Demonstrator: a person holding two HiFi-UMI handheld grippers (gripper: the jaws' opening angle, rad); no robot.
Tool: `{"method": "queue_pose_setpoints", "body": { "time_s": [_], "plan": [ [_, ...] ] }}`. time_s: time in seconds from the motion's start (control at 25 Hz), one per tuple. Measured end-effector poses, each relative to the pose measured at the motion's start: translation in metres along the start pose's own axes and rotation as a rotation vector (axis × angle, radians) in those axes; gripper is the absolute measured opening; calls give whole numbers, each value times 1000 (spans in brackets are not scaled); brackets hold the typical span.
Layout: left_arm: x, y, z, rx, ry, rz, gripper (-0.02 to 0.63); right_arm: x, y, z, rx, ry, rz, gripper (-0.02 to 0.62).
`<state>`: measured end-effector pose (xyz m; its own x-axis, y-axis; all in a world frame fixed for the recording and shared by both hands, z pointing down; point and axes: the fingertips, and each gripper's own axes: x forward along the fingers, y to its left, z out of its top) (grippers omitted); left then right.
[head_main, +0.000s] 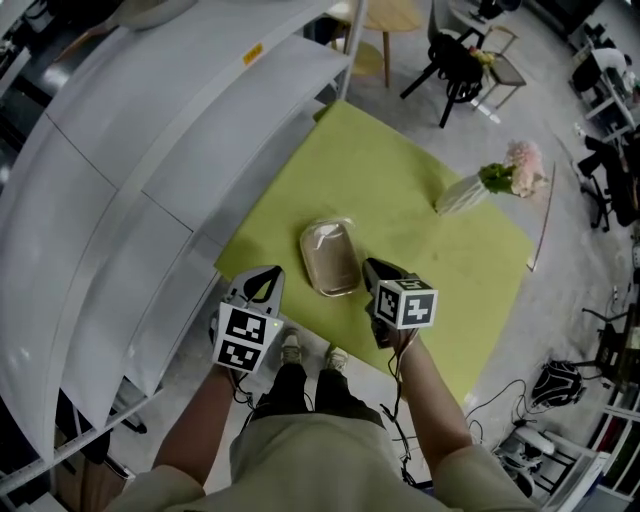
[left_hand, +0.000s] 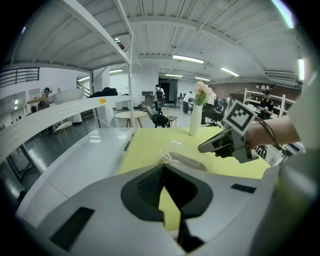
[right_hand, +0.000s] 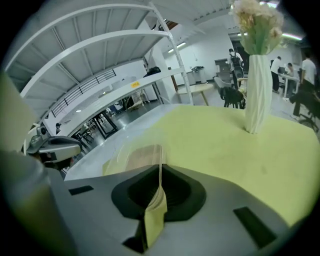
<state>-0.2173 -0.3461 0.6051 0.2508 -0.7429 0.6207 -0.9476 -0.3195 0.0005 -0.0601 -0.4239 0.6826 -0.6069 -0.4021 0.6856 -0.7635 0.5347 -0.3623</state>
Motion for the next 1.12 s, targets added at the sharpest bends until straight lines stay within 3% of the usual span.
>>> {"method": "queue_pose_setpoints", "body": {
  "time_s": [0.24,0.64,0.88,1.12],
  "plan": [
    [-41,10,45,32,-98,51,6,-65,24,56,-30,-164,10,21],
    [-131,13,157,130,-348,149,6,-206,84,157,-152,-488,50,21],
    [-184,-8,210,202,-495,169,6,-284,114,181,-214,-646,66,21],
    [-235,-26,238,209,-608,184,6,-342,134,186,-271,-768,59,21]
  ]
}}
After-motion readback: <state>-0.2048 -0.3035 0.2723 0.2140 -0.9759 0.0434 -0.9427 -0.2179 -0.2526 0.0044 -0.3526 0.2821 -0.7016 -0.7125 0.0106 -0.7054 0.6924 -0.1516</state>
